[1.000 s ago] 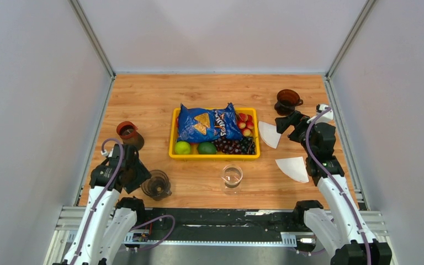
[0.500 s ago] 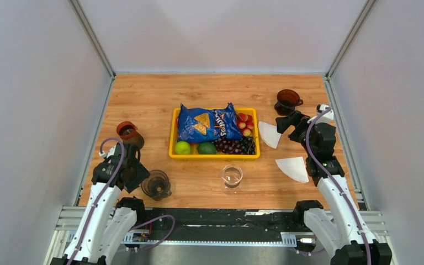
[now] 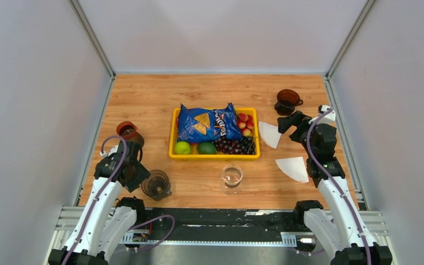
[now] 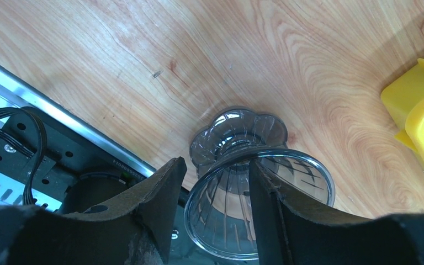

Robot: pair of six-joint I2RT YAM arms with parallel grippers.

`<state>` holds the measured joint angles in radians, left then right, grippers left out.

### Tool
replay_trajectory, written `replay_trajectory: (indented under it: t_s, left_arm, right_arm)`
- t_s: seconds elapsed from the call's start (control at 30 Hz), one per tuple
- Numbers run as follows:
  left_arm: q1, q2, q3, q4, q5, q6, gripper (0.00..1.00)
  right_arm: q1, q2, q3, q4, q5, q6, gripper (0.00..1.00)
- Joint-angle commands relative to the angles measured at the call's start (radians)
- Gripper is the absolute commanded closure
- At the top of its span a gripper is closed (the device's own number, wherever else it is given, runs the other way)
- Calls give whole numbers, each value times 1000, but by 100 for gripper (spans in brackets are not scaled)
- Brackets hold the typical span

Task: Place the coffee filter in the dripper

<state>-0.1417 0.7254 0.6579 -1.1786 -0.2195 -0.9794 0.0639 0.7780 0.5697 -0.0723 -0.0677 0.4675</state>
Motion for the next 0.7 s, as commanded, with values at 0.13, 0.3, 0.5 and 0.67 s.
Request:
replay_trajectory:
  t_s: [0.13, 0.3, 0.5, 0.67]
  left_arm:
    - [-31, 16, -7, 45, -3, -54, 43]
    - [-64, 45, -55, 111, 40, -57, 42]
    - [-95, 91, -71, 133, 38, -58, 42]
    - [-104, 98, -86, 159, 32, -58, 48]
  right_arm:
    - [-3, -74, 28, -25, 67, -30, 0]
    - [-3, -98, 24, -27, 126, -35, 0]
    - [-4, -95, 30, -29, 125, -35, 0]
    - [-3, -94, 29, -29, 120, -35, 0]
